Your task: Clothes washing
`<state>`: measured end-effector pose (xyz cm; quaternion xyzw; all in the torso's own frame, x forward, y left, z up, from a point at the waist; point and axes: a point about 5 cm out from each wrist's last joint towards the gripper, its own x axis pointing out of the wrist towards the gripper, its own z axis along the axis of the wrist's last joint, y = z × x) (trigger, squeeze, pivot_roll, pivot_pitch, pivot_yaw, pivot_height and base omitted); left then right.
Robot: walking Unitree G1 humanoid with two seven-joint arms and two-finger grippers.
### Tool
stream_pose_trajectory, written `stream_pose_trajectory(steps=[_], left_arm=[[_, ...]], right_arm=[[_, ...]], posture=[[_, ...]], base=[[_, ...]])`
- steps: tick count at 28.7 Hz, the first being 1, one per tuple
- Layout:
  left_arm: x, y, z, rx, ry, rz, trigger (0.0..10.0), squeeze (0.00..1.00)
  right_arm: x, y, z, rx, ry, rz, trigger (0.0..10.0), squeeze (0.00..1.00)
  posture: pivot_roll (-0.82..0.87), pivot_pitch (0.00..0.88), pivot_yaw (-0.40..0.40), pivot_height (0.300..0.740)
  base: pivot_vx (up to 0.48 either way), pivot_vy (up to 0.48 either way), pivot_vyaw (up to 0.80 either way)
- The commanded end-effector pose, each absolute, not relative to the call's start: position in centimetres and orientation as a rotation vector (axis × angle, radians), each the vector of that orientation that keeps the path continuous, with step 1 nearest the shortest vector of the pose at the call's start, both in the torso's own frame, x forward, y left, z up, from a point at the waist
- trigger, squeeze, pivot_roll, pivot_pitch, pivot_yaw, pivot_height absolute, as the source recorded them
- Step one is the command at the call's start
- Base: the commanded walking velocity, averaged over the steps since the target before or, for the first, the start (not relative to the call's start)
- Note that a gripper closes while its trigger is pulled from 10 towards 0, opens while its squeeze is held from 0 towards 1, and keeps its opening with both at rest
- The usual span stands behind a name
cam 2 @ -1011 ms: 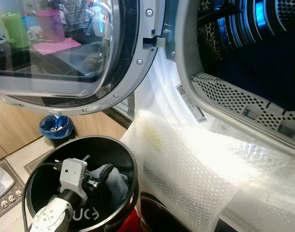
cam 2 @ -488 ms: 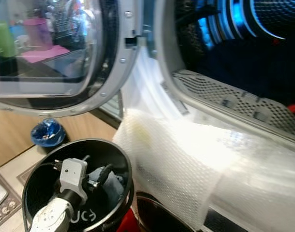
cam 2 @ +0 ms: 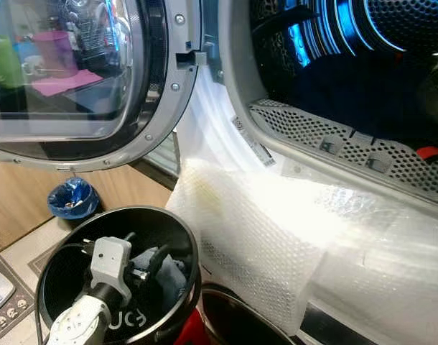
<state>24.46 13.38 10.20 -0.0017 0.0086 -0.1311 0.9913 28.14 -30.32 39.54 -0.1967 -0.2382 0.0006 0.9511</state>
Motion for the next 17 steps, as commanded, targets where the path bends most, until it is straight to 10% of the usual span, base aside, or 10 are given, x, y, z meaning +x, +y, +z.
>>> stream_pose_trajectory(steps=[1, 17], left_arm=[[24.4, 13.2, 10.2, 0.001, 0.016, -0.267, 10.0, 0.0], [24.5, 13.3, 10.3, 0.006, 0.013, -0.272, 10.0, 0.0]], right_arm=[[25.9, -30.3, 41.4, -0.307, -0.612, 0.103, 10.0, 0.0], [24.4, -28.7, 40.2, -0.454, -0.618, 0.301, 10.0, 0.0]], posture=[[-0.09, 0.08, 0.017, 0.74], [-0.08, 0.072, 0.021, 0.74]], base=[[0.0, 0.0, 0.0], [0.0, 0.0, 0.0]])
